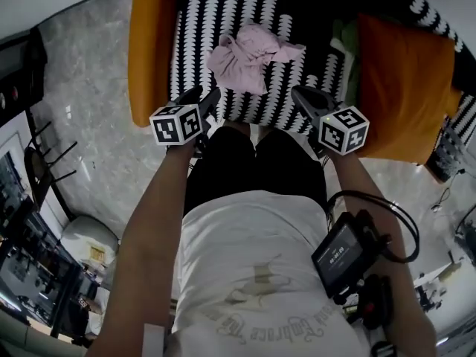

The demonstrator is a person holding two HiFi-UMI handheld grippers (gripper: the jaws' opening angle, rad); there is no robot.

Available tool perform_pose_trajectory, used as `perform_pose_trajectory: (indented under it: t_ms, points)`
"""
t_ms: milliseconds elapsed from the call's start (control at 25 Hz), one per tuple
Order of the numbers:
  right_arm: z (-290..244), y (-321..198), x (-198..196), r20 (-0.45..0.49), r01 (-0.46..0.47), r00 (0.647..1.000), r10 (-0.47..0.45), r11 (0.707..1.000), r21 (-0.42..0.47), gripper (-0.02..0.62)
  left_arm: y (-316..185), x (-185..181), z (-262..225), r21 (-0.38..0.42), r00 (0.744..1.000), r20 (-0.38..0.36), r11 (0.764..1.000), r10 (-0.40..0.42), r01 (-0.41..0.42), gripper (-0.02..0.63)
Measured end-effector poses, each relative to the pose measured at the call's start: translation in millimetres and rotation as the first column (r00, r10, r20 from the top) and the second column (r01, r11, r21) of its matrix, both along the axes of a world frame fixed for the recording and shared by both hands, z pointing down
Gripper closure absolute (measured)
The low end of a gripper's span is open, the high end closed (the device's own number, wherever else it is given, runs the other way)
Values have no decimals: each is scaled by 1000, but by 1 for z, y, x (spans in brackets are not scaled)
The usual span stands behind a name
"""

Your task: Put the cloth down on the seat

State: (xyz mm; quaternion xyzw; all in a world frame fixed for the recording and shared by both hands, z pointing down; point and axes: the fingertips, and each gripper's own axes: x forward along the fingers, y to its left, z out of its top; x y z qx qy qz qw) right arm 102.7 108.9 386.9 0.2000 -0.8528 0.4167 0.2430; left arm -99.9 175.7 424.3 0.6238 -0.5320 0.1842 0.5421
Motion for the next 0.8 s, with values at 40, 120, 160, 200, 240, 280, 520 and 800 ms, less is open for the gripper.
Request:
perform_pose_trajectory:
  t_ms: [40, 120, 160, 200, 240, 280, 520, 800]
  points:
    - [0, 4, 2, 1, 7, 1000, -7, 1000, 3, 580, 3, 0, -2, 11, 1000, -1, 1000, -14, 14, 374]
    - [-1, 15, 4, 0, 20, 1000, -20, 1000, 4, 580, 7, -1, -10, 37, 999, -17, 998, -47, 48, 374]
    - [-2, 20, 6, 1, 25, 1000, -25, 1000, 2, 580, 8, 0, -16, 55, 998, -26, 996, -62, 63, 374]
    - [-4, 25, 7, 2, 29, 1000, -29, 1000, 0, 580, 8, 1, -24, 73, 997, -34, 995, -73, 75, 381]
    - [-7, 29, 8, 4, 33, 999, -33, 999, 0, 580, 8, 2, -32, 91, 996, -38, 993, -78, 81, 388]
    - [-11, 31, 7, 7, 39, 999, -39, 999, 3, 580, 7, 1, -40, 109, 996, -38, 990, -82, 86, 395]
    - [-21, 35, -18, 43, 93, 995, -95, 994, 54, 580, 14, -25, -63, 200, 991, -25, 970, -133, 135, 433]
    - [-19, 35, -23, 101, 110, 987, -124, 985, 136, 580, 45, -24, -59, 255, 991, 26, 959, -134, 123, 491]
